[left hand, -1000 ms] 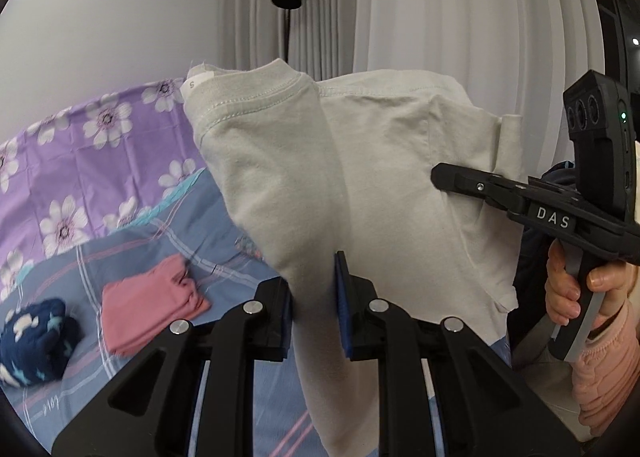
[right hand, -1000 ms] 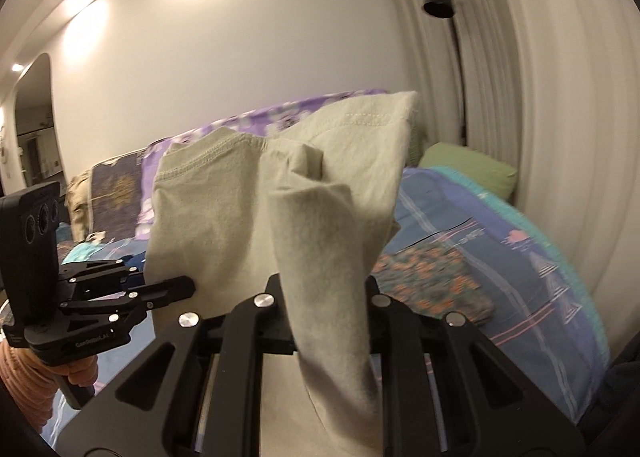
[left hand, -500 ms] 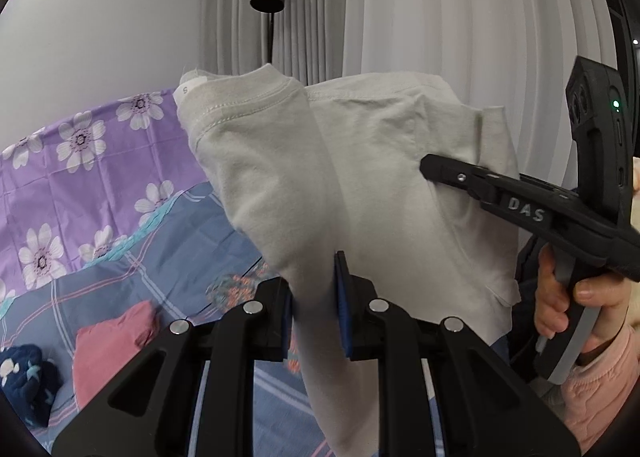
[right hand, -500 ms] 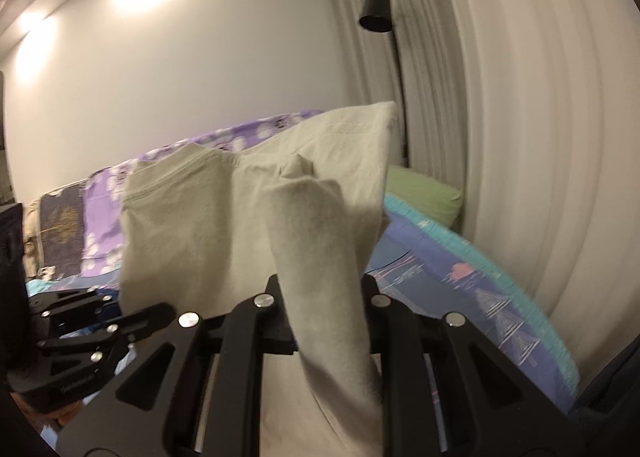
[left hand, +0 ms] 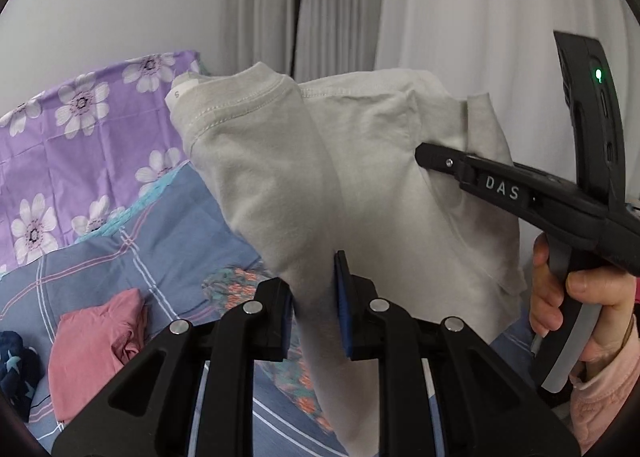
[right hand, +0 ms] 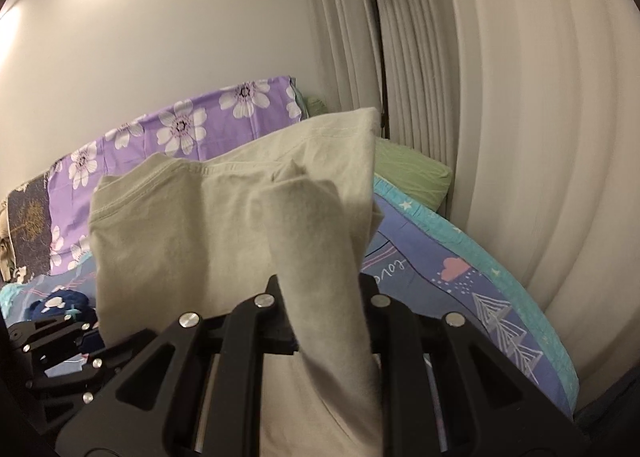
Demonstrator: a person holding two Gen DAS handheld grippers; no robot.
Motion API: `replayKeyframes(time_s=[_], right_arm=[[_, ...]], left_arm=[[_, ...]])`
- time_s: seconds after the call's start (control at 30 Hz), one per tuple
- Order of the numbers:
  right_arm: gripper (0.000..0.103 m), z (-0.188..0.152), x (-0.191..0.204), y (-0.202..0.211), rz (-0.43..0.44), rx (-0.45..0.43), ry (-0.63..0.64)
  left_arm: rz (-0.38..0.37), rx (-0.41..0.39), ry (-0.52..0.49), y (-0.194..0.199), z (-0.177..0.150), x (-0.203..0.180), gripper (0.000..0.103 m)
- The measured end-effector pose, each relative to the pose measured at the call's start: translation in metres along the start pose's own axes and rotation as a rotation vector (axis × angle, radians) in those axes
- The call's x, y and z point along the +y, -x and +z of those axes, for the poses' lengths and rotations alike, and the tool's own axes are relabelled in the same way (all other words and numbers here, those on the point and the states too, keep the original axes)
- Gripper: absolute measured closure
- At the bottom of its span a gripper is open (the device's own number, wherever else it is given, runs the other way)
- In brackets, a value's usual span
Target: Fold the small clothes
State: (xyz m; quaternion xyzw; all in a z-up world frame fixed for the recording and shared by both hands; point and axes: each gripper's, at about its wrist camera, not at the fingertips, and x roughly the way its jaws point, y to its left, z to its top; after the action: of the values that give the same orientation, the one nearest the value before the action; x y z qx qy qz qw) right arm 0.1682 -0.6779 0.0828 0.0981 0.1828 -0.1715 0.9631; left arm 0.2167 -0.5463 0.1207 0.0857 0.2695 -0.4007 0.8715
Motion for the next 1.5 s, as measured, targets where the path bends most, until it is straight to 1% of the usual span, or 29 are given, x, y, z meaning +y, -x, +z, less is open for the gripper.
replayKeyframes(time_s=[0.07,0.1,0.13,0.17,0.2,0.23,0.27,0.3,0.33,0.37,0.4,0.43,0.47,0.5,0.57,0.6,0.67,0.77,0.83,0.9,0.97,1.0,1.03,1.1,1.17,1.23,1.3,1.4,1.5], right_arm=[[0.087,-0.003,0.008,-0.02,-0.007,-0.008,0.004],[0.079,-0.005,0.009,-0.03,-0.045,-0.005,0.001],[0.055,-0.011,0.011,-0.04,-0.12,0.003,-0.004],[0.039,-0.017,0.011,-0.047,-0.182,0.018,-0.009],[0.028,-0.023,0.01,-0.052,-0.225,0.034,-0.015],[0.029,-0.033,0.007,-0.055,-0.223,0.063,-0.036],[0.031,-0.044,0.002,-0.058,-0.184,0.094,-0.066],[0.039,-0.058,-0.003,-0.061,-0.138,0.135,-0.099],[0.05,-0.07,-0.006,-0.062,-0.109,0.169,-0.124],[0.055,-0.086,-0.011,-0.064,-0.086,0.216,-0.152],[0.06,-0.099,-0.015,-0.068,-0.089,0.254,-0.166],[0.061,-0.124,-0.022,-0.075,-0.111,0.33,-0.185],[0.062,-0.139,-0.024,-0.078,-0.117,0.37,-0.185],[0.062,-0.157,-0.024,-0.076,-0.118,0.351,-0.152],[0.061,-0.168,-0.011,-0.067,-0.154,0.304,-0.03],[0.06,-0.171,-0.005,-0.063,-0.181,0.293,0.003],[0.057,-0.174,-0.003,-0.056,-0.215,0.291,-0.022],[0.056,-0.176,-0.009,-0.052,-0.185,0.302,-0.043],[0.056,-0.176,-0.014,-0.044,-0.157,0.304,-0.069],[0.056,-0.175,-0.018,-0.029,-0.156,0.287,-0.096],[0.056,-0.177,-0.017,-0.003,-0.17,0.228,-0.114],[0.056,-0.177,-0.016,0.005,-0.164,0.215,-0.123],[0.056,-0.178,-0.015,0.02,-0.139,0.204,-0.142],[0.056,-0.179,-0.01,0.044,-0.124,0.188,-0.164],[0.054,-0.18,0.001,0.072,-0.094,0.176,-0.154],[0.044,-0.182,0.013,0.099,-0.076,0.157,-0.132],[0.037,-0.185,0.025,0.13,-0.055,0.128,-0.11],[0.031,-0.191,0.04,0.171,-0.036,0.081,-0.097],[0.027,-0.198,0.05,0.201,-0.046,0.056,-0.09]], left_arm=[[0.042,0.012,0.011,-0.017,0.0,0.01,0.081],[0.052,0.042,0.032,-0.03,-0.003,0.018,0.071],[0.054,0.081,0.046,-0.041,-0.007,0.025,0.053],[0.069,0.127,0.055,-0.053,-0.014,0.032,0.05],[0.088,0.139,0.053,-0.057,-0.02,0.036,0.049],[0.1,0.151,0.044,-0.061,-0.027,0.039,0.048],[0.101,0.164,0.04,-0.063,-0.034,0.041,0.047],[0.092,0.184,0.037,-0.066,-0.044,0.044,0.047],[0.084,0.209,0.029,-0.07,-0.054,0.045,0.047],[0.078,0.239,0.017,-0.075,-0.065,0.044,0.047],[0.067,0.266,0.005,-0.079,-0.073,0.043,0.046],[0.058,0.294,-0.012,-0.082,-0.083,0.039,0.045],[0.062,0.314,-0.037,-0.085,-0.095,0.033,0.044],[0.077,0.302,-0.047,-0.084,-0.103,0.029,0.042],[0.097,0.275,-0.031,-0.077,-0.111,0.026,0.042],[0.093,0.274,-0.017,-0.076,-0.114,0.026,0.042],[0.081,0.276,-0.007,-0.069,-0.116,0.026,0.041],[0.078,0.26,-0.048,-0.053,-0.119,0.022,0.033],[0.093,0.224,-0.062,-0.039,-0.122,0.019,0.019],[0.085,0.173,-0.055,-0.021,-0.124,0.017,0.014],[0.069,0.143,-0.041,-0.001,-0.127,0.013,0.011],[0.065,0.134,-0.042,0.007,-0.127,0.01,0.009],[0.06,0.12,-0.045,0.014,-0.127,0.008,0.007],[0.054,0.085,-0.048,0.033,-0.129,0.002,0.004],[0.042,0.045,-0.041,0.056,-0.132,-0.005,0.002],[0.033,0.02,-0.039,0.072,-0.134,-0.01,0.002],[0.028,0.0,-0.044,0.09,-0.138,-0.016,0.002],[0.025,-0.017,-0.033,0.118,-0.145,-0.02,0.002],[0.046,-0.023,-0.018,0.142,-0.154,-0.022,0.002]])
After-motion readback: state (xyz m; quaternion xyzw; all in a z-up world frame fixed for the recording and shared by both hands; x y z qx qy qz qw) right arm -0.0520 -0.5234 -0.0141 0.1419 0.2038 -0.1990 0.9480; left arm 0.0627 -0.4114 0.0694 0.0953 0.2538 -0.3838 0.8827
